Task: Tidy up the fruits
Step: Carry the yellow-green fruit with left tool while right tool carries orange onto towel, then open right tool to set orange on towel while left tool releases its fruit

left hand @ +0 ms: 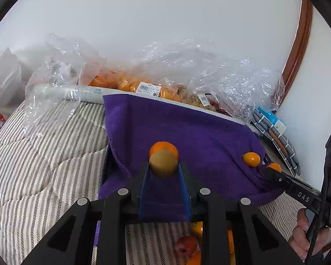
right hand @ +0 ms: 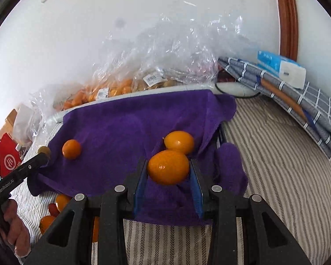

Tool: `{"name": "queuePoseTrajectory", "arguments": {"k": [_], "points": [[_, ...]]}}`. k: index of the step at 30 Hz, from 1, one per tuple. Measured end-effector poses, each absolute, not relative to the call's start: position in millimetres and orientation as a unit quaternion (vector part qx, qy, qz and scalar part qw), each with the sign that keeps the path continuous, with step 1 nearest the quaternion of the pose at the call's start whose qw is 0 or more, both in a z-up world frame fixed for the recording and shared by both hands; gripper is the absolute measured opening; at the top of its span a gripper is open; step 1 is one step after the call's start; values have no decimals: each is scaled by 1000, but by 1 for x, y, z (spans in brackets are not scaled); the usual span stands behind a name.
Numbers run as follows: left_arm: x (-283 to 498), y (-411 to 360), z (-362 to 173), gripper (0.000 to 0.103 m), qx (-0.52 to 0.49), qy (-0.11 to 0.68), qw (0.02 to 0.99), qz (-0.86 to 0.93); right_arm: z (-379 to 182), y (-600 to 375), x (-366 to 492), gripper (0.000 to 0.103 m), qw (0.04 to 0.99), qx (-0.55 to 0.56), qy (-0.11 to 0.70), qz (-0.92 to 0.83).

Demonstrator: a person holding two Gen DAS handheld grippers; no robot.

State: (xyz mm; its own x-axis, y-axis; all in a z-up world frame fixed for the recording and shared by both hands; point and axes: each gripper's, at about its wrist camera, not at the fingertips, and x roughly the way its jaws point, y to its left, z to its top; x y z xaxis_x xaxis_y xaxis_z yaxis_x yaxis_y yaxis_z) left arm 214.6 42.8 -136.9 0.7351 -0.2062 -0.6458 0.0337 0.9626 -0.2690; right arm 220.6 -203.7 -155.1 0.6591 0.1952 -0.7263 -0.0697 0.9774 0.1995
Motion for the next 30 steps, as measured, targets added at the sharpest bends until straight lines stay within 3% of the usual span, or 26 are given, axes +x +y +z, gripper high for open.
{"name": "queuePoseTrajectory", "arguments": {"k": [24,30], "points": [[224,35,-150,25,-102,394,913,-43,-168,-182,220,37,905,5,422,57],[224,34,-149,25,-96,391,915,-45,-165,-186,217,52,908,10,415,56]]}}
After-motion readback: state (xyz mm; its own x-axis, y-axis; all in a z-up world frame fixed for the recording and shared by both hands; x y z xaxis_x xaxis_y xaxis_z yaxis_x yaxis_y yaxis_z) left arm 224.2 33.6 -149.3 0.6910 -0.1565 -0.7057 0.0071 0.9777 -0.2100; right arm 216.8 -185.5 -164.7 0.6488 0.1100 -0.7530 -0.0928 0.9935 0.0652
